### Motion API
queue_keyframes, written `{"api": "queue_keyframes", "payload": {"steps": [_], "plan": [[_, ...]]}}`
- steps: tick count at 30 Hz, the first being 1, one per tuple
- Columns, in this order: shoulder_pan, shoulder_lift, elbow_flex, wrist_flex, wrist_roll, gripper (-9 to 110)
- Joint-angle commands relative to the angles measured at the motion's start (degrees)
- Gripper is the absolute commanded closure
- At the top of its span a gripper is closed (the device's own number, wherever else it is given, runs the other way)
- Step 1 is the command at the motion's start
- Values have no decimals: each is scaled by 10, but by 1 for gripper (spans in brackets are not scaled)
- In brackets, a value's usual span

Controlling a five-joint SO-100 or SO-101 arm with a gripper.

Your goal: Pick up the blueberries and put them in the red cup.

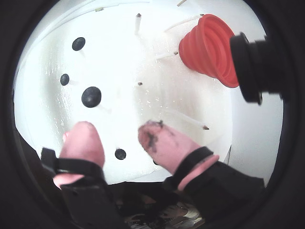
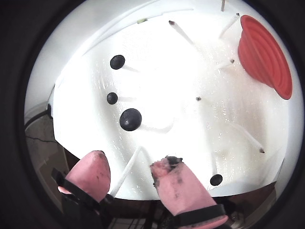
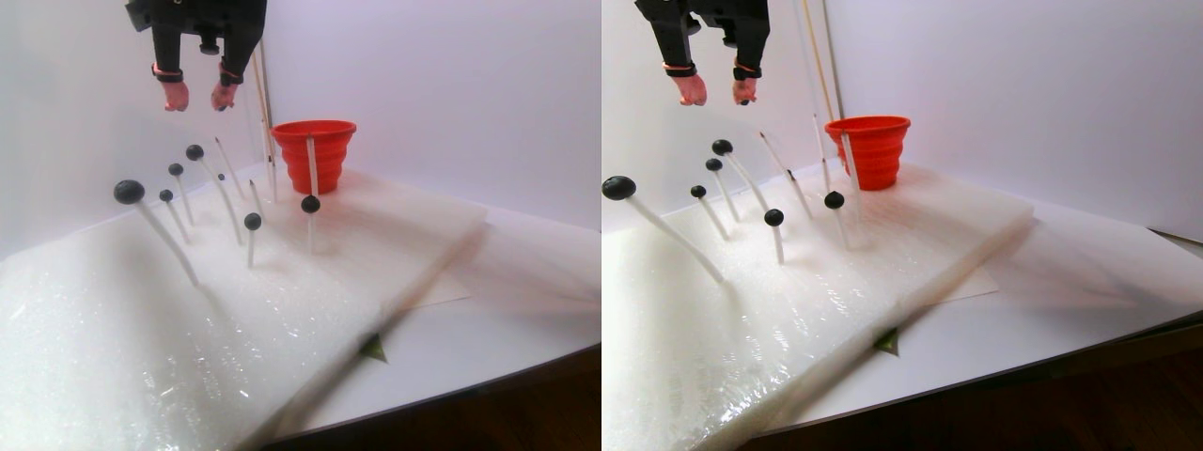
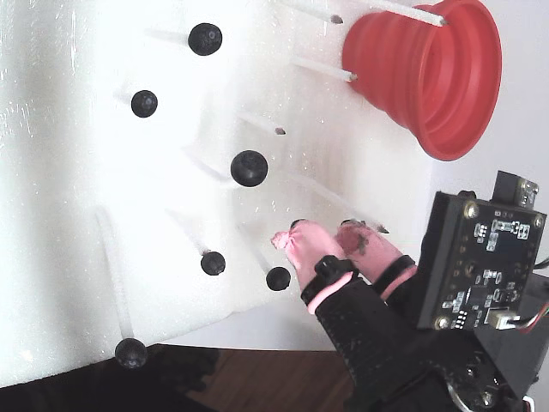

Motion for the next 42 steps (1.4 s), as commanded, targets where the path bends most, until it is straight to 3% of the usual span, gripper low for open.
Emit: {"api": "queue_keyframes", "payload": {"steps": [1, 42], "plan": [[-18, -4, -18, -24, -3, 84], [-23, -196, -78, -181, -39, 83]]}}
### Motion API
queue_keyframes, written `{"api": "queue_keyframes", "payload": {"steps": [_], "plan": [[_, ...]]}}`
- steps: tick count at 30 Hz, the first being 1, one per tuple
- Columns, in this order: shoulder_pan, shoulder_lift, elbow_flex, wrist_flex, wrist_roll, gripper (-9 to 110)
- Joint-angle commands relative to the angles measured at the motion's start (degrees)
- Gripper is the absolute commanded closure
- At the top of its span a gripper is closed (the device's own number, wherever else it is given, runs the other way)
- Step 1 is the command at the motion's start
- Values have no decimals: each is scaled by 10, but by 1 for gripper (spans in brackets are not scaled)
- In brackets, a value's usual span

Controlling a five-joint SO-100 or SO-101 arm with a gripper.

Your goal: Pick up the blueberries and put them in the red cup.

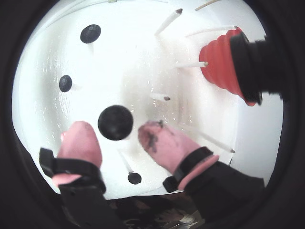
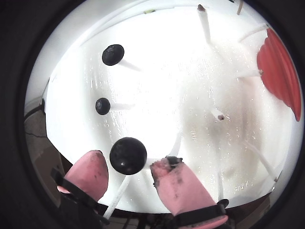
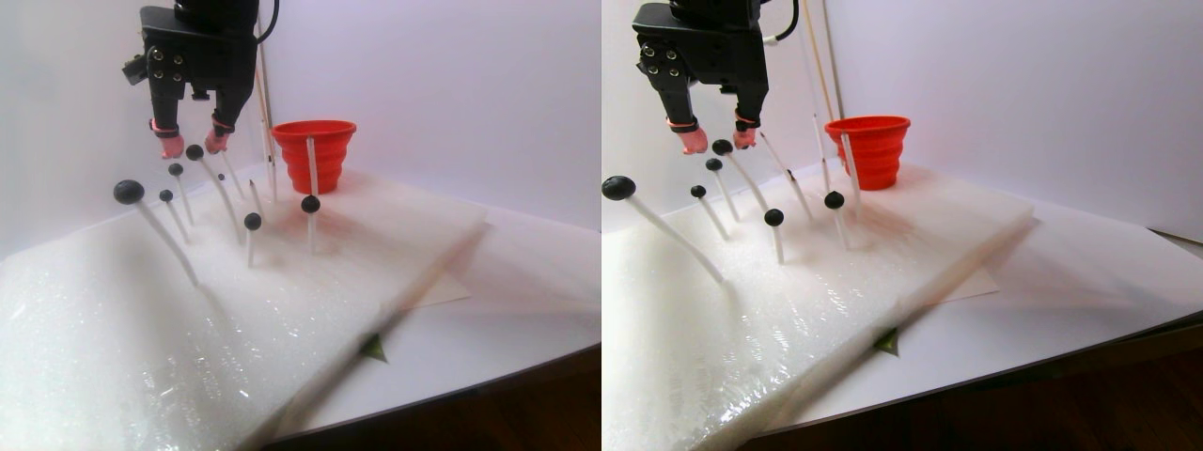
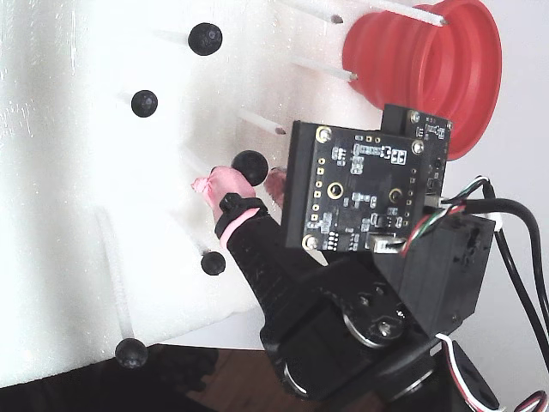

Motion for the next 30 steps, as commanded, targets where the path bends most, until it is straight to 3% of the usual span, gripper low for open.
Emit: {"api": "queue_keyframes", "payload": {"steps": [1, 30], "plan": [[-10, 4, -43, -13, -4, 83], [-14, -45, -47, -62, -2, 87]]}}
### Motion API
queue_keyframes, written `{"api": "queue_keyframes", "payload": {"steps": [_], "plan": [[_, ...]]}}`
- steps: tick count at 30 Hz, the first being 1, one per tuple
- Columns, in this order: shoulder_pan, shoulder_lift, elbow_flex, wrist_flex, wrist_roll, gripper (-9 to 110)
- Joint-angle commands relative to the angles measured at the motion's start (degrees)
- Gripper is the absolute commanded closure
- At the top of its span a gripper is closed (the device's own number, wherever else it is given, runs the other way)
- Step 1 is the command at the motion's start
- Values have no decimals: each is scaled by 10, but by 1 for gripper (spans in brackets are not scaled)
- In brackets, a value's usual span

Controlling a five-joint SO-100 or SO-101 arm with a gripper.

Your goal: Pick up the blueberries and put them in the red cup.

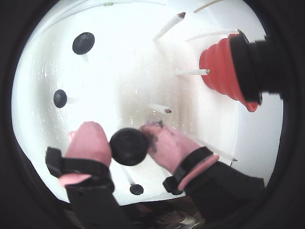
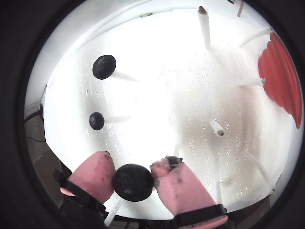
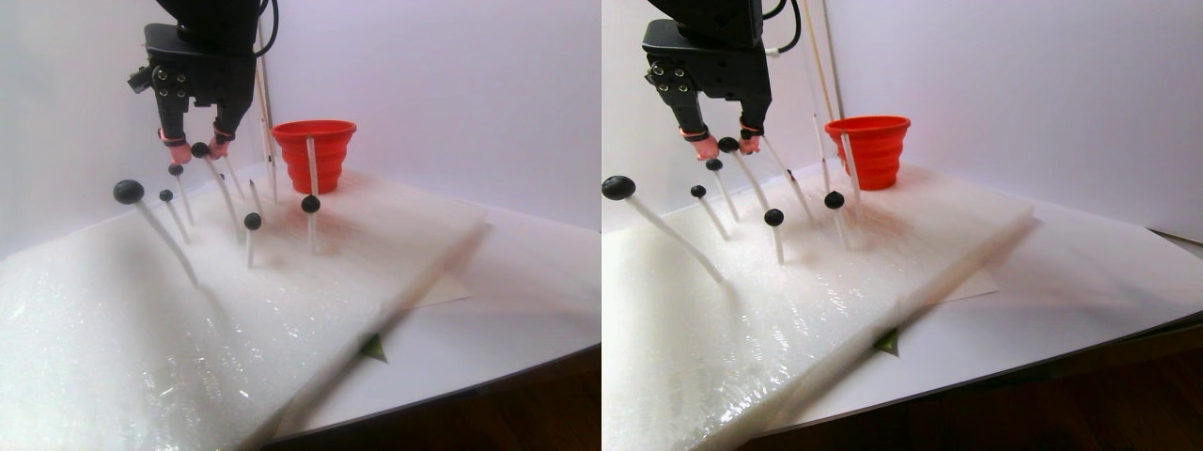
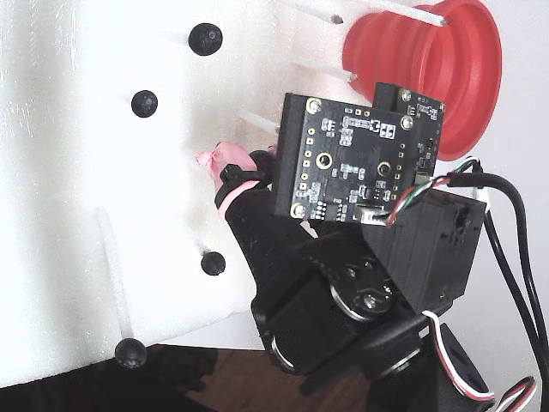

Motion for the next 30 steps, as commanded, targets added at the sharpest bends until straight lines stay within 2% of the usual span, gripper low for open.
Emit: {"api": "queue_keyframes", "payload": {"steps": [1, 10, 30], "plan": [[-14, 10, -27, -11, -2, 88], [-18, 38, -20, -4, 1, 89], [-3, 180, 4, 100, 16, 89]]}}
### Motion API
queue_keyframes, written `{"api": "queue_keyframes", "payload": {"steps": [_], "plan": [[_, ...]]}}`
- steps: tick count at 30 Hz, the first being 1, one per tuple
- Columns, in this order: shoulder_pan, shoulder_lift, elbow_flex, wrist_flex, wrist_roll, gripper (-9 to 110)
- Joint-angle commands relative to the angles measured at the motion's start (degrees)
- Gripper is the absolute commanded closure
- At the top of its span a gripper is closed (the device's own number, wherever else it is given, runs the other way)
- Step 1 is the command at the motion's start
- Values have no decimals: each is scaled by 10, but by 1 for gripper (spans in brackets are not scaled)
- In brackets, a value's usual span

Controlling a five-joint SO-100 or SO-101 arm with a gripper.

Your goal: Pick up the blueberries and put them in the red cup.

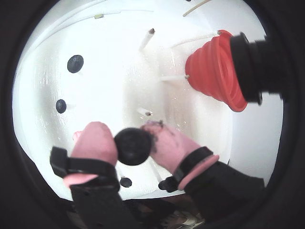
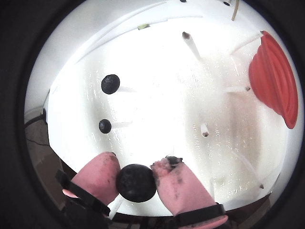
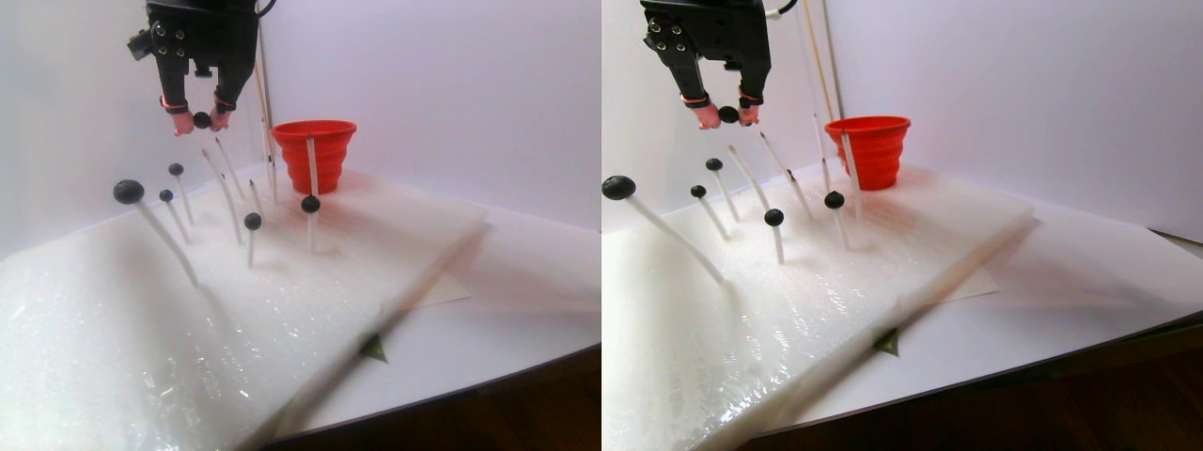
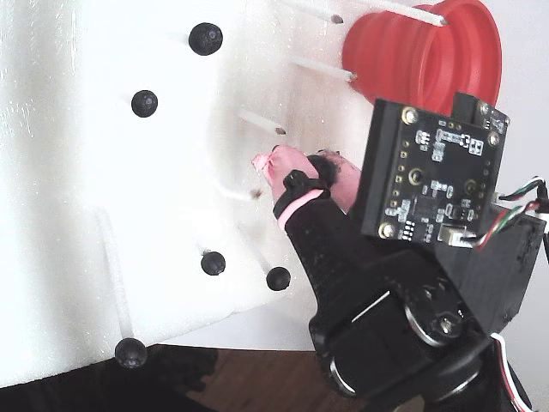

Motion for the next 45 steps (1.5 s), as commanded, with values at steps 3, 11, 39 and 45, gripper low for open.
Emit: {"api": "queue_keyframes", "payload": {"steps": [3, 11, 39, 45], "plan": [[6, 78, 1, 16, 7, 89], [31, 120, 7, 47, 4, 89], [136, 47, -98, 0, 10, 89], [150, 16, -130, -17, 28, 89]]}}
